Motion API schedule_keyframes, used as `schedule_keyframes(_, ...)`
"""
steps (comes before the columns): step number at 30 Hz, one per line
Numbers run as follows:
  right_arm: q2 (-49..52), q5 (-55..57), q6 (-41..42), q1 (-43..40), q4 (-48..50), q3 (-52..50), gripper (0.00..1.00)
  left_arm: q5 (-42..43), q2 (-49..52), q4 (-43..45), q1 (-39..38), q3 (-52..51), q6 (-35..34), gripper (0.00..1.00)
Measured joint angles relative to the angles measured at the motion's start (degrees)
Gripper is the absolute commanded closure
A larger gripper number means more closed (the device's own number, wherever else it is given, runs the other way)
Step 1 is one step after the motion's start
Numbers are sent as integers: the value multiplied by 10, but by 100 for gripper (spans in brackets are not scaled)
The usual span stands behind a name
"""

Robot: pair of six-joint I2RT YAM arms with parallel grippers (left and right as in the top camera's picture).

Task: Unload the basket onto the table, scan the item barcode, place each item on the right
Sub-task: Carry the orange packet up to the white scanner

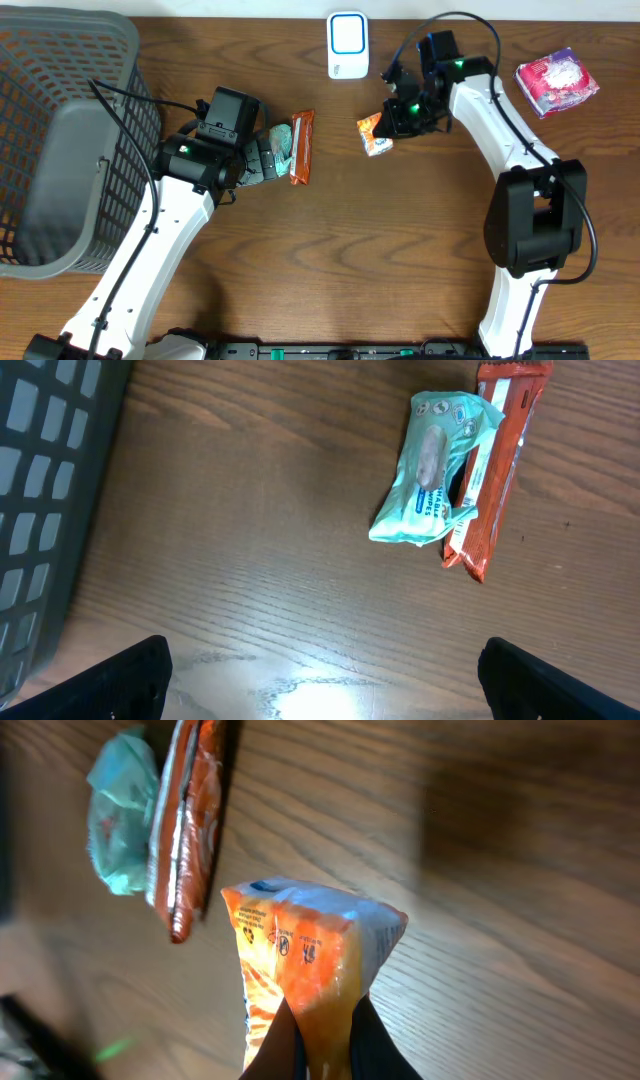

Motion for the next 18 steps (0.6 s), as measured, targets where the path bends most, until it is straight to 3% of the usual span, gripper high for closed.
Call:
schedule_keyframes(11, -4, 120, -40, 12, -59, 107, 99, 0, 0, 0, 0, 0, 0, 2)
schedule_keyframes(18, -4, 43, -111, 12, -116, 107, 99, 0, 0, 0, 0, 0, 0, 2)
